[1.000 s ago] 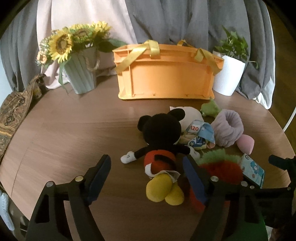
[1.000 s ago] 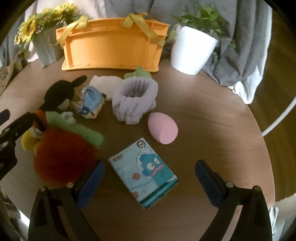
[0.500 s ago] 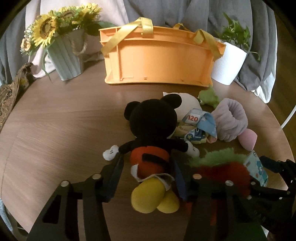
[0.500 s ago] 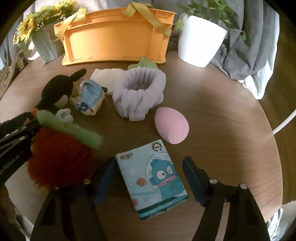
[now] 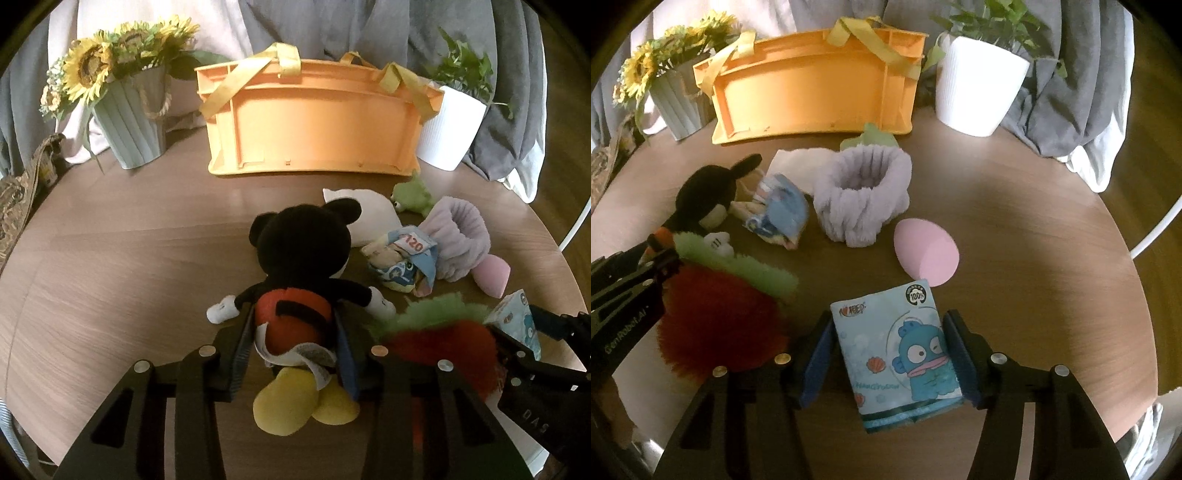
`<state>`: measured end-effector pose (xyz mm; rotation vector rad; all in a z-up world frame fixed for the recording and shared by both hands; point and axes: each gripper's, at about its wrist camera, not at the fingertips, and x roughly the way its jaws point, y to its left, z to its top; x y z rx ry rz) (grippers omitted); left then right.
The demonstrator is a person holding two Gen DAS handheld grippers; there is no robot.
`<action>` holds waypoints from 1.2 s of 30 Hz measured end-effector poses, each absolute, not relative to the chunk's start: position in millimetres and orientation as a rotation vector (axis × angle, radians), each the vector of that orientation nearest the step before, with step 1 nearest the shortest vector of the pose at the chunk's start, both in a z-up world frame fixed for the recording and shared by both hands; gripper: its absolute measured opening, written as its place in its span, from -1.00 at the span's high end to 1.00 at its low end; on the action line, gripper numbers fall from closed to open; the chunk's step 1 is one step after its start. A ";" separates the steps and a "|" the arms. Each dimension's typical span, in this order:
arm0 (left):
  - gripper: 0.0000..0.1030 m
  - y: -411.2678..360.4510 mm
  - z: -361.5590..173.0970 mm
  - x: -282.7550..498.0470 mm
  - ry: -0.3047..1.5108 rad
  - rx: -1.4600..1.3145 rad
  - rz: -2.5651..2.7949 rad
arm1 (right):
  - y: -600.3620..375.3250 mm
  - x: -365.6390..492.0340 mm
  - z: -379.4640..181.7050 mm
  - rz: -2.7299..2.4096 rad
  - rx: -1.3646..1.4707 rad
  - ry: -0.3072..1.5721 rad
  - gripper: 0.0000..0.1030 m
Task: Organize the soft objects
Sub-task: 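Lift Mickey plush and tissue pack with both tools and carry them over the orange crate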
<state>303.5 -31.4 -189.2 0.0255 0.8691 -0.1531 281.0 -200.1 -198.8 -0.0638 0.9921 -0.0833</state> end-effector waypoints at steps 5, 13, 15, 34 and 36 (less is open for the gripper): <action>0.23 -29.8 -179.0 297.4 0.845 0.029 -0.156 | -200.8 277.6 -188.5 -0.077 -0.053 0.966 -0.15; 0.24 -24.3 -151.3 290.3 0.778 0.028 -0.153 | -198.8 275.6 -161.3 -0.066 -0.039 0.902 -0.15; 0.24 -22.6 -143.3 289.9 0.765 0.022 -0.154 | -197.0 275.3 -152.8 -0.061 -0.035 0.881 -0.15; 0.24 -0.8 -57.9 308.6 0.595 0.006 -0.154 | -176.0 296.4 -76.2 0.002 0.018 0.674 -0.15; 0.24 0.7 -48.9 314.4 0.571 0.009 -0.156 | -173.7 301.2 -69.0 0.005 0.017 0.650 -0.15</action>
